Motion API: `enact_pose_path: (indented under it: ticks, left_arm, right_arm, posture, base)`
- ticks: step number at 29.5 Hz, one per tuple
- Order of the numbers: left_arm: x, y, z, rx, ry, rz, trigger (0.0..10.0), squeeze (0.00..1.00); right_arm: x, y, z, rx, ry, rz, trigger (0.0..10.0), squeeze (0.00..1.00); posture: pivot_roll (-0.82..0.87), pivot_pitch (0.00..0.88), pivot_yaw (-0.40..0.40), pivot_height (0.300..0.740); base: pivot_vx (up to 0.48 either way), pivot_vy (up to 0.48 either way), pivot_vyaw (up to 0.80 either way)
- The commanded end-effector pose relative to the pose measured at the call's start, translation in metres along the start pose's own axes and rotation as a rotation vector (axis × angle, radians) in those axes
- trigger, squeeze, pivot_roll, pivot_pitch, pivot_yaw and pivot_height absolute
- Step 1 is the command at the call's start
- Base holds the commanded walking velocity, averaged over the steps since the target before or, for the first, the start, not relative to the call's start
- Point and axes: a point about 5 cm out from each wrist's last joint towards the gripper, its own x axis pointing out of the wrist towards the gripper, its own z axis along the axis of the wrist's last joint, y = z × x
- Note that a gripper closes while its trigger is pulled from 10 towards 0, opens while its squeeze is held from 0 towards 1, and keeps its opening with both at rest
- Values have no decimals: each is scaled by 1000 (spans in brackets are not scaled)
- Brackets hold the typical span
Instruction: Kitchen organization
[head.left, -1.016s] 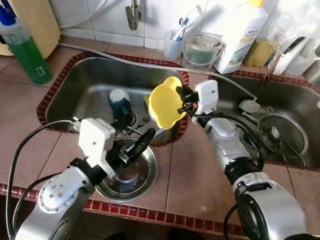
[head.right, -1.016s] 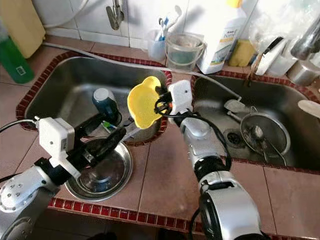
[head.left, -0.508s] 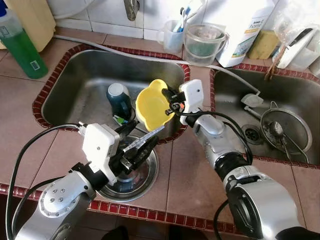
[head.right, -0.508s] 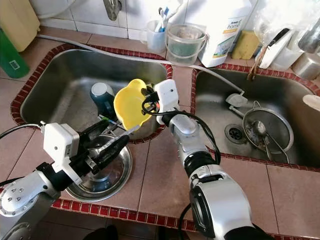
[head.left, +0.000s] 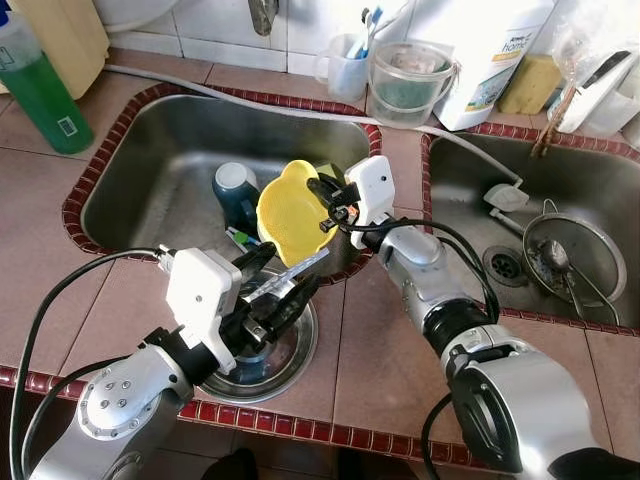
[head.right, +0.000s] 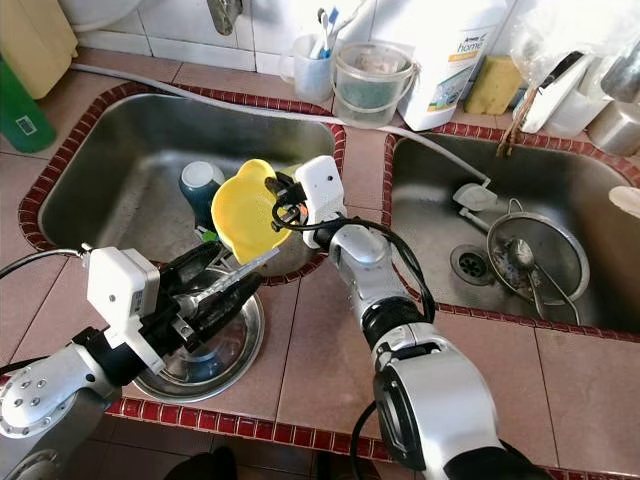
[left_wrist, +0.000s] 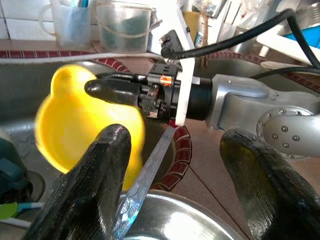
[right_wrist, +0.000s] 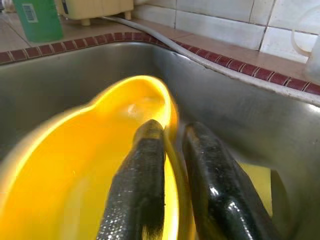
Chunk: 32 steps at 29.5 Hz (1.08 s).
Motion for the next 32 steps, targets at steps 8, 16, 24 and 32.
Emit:
enact_pose_path:
  ticks: [8, 16, 24, 32]
  left_arm:
    - [-3, -6, 4, -8, 0, -13, 10000, 0]
    - [-3, -5, 4, -10, 0, -12, 10000, 0]
    - [1, 4, 4, -2, -17, 11, 10000, 0]
    - [9, 20, 6, -1, -55, 70, 10000, 0]
  right_arm:
    - [-3, -8, 0, 2, 18, -11, 10000, 1000]
    - [-4, -10, 0, -1, 22, -8, 10000, 1000]
    - [-11, -29, 13, -2, -56, -92, 10000, 1000]
    - [-24, -51, 30, -30, -174, -174, 10000, 1000]
  posture:
    - [-85, 291, -51, 740]
    - [-87, 291, -51, 740]
    - [-94, 258, -54, 740]
    - [-108, 215, -60, 740]
  base:
    - [0, 0, 0]
    - [0, 0, 0]
    - [0, 0, 0]
    - [0, 0, 0]
